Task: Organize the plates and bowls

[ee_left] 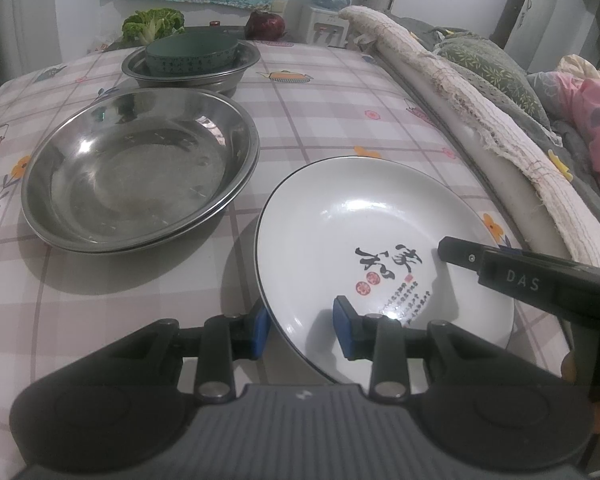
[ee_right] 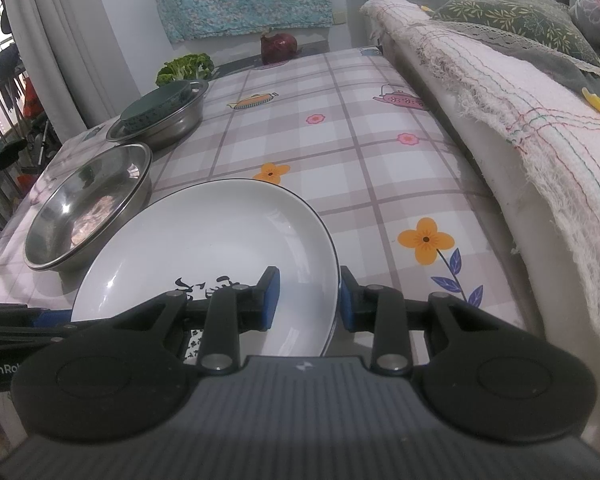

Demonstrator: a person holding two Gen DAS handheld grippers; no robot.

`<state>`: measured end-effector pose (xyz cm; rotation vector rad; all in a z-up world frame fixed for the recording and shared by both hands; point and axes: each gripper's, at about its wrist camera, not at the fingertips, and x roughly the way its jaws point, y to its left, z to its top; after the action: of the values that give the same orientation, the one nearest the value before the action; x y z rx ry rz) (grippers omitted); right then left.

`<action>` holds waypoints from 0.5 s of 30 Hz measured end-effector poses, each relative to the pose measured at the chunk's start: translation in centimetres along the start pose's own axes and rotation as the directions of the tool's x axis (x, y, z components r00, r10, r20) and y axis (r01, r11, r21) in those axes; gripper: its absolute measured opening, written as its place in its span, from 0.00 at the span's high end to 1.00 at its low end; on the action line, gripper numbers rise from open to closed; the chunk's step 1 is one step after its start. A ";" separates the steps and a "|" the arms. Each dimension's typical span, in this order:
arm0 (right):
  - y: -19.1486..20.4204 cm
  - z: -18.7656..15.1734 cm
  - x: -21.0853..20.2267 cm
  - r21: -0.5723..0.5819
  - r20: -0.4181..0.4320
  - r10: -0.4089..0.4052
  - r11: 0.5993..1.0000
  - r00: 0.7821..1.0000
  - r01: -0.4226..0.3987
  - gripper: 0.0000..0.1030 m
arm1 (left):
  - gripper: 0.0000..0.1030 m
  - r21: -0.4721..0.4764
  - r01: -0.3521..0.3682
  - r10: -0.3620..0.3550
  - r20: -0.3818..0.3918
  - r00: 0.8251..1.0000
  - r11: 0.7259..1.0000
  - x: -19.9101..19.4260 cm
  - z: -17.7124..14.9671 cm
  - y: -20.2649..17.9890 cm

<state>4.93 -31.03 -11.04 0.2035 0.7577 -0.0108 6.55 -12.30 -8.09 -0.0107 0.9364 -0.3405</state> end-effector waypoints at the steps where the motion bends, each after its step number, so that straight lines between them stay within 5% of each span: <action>1: 0.0 0.0 0.0 0.000 0.000 0.000 1.000 1.000 0.000 0.71 | 0.67 0.000 0.000 0.000 0.000 1.000 1.000 0.0 0.0 0.0; 15: 0.0 -0.1 -0.1 -0.001 0.000 0.006 1.000 1.000 -0.006 0.71 | 0.67 0.016 -0.031 0.031 0.015 0.999 0.999 0.4 0.5 0.1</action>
<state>4.80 -30.99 -11.05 0.2052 0.7568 -0.0052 7.18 -12.43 -8.12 0.0158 0.9187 -0.3187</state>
